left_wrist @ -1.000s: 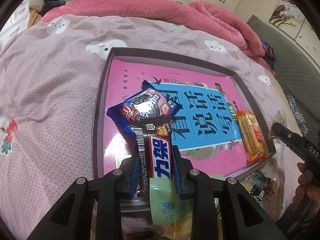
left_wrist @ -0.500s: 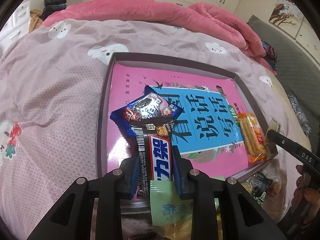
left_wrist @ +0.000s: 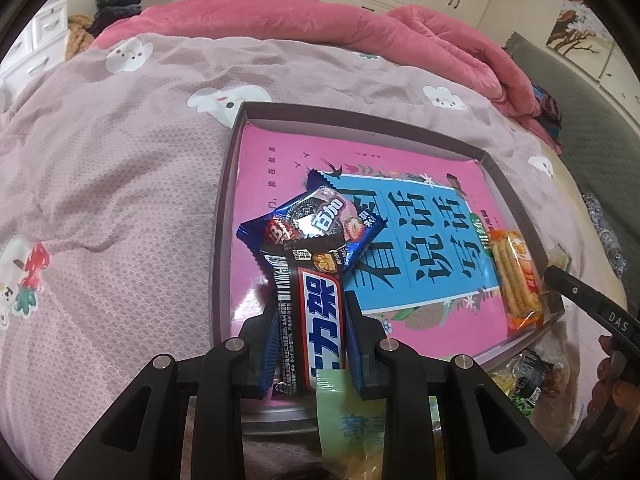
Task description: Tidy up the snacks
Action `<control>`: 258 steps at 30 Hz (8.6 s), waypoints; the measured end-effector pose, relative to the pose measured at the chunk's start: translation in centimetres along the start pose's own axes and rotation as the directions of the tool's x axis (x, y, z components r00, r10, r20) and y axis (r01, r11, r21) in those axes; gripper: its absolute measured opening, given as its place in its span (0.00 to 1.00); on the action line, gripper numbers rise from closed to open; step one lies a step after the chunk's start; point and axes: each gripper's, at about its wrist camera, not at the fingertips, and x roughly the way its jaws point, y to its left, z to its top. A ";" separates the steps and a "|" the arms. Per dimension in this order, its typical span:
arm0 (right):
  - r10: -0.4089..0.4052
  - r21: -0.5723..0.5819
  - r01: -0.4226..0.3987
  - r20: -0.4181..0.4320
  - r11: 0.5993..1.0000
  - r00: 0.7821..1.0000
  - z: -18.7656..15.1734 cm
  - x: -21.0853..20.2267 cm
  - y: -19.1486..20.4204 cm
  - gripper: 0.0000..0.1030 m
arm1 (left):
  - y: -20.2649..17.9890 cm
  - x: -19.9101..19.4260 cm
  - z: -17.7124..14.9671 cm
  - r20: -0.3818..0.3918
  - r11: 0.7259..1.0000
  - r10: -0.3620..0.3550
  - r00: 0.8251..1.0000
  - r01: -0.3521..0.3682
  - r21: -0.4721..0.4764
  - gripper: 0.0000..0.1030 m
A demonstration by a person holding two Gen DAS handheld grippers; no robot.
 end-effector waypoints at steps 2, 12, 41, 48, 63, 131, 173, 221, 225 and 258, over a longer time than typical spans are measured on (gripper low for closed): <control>-0.001 0.000 0.001 0.002 1.000 1.000 0.0 0.0 0.0 0.35 | 0.0 0.0 0.0 0.000 1.000 0.001 1.000 -0.001 0.000 0.28; 0.047 0.011 -0.047 0.019 0.999 0.999 0.2 -0.4 0.2 0.39 | 0.0 0.0 0.0 0.005 1.000 0.004 1.000 -0.004 -0.003 0.28; 0.069 -0.014 -0.068 0.056 0.998 0.996 0.2 -1.2 1.0 0.45 | 0.2 -0.8 0.3 0.028 0.999 -0.022 0.999 0.022 -0.028 0.47; 0.076 -0.027 -0.074 0.091 0.997 0.993 0.3 -1.8 1.2 0.49 | 0.2 -1.8 0.6 0.067 0.999 -0.021 0.998 0.023 -0.027 0.59; 0.103 -0.044 -0.097 0.164 0.994 0.981 0.7 -3.5 1.8 0.52 | 0.3 -4.0 1.0 0.113 0.997 -0.064 0.991 0.069 -0.037 0.69; 0.198 -0.239 -0.149 0.195 0.959 0.960 -4.3 -8.7 6.3 0.70 | -0.1 -10.4 -2.8 0.098 1.000 -0.004 0.995 0.002 0.023 0.74; 0.230 -0.364 -0.237 -0.065 0.901 0.971 -11.6 -7.1 11.6 0.70 | -1.9 -7.9 -6.1 -0.107 0.991 -0.017 0.994 0.032 0.134 0.74; 0.338 -0.277 -0.379 -0.187 0.883 0.922 -10.8 -1.5 11.9 0.25 | -1.7 -2.6 -5.1 -0.179 0.986 -0.082 0.980 0.106 0.126 0.75; 0.340 -0.248 -0.376 -0.178 0.893 0.923 -10.4 -1.6 11.2 0.25 | -2.2 -2.2 -5.1 -0.178 0.985 -0.082 0.981 0.107 0.137 0.72; 0.375 -0.209 -0.379 -0.060 0.901 0.925 -9.1 -4.3 10.0 0.25 | -0.8 -4.2 -3.7 -0.115 0.976 -0.213 0.970 0.216 0.012 0.33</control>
